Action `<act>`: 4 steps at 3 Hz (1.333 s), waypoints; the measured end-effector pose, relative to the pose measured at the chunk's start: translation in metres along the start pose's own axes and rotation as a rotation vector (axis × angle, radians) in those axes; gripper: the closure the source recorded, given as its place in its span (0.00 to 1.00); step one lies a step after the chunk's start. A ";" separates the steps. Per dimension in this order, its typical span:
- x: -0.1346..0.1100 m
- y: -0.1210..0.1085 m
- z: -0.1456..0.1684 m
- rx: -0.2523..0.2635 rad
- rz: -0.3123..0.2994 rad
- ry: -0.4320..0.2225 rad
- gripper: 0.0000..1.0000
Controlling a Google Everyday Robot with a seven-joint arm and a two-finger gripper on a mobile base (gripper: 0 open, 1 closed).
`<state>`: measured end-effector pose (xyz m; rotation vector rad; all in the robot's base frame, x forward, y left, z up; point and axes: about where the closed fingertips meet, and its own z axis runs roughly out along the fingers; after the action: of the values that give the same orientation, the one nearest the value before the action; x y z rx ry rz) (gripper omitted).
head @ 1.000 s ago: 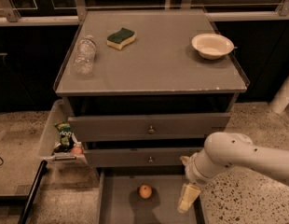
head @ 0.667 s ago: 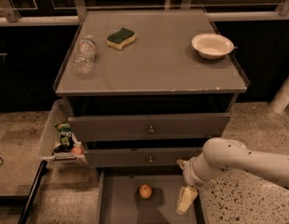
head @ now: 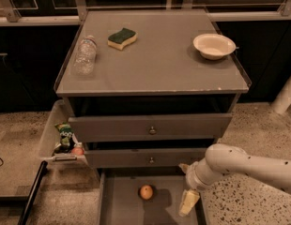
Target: Pick orange from bottom drawer and place on counter
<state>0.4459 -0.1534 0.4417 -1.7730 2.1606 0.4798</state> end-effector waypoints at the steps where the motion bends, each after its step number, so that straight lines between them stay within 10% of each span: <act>1: 0.008 -0.011 0.026 -0.011 0.030 -0.012 0.00; 4: 0.049 -0.064 0.167 0.040 -0.003 -0.088 0.00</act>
Offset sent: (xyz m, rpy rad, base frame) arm 0.0652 0.0075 -0.1554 -0.0293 -0.0278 -0.0868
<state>0.5031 -0.1343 0.2665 -1.7009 2.0933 0.5008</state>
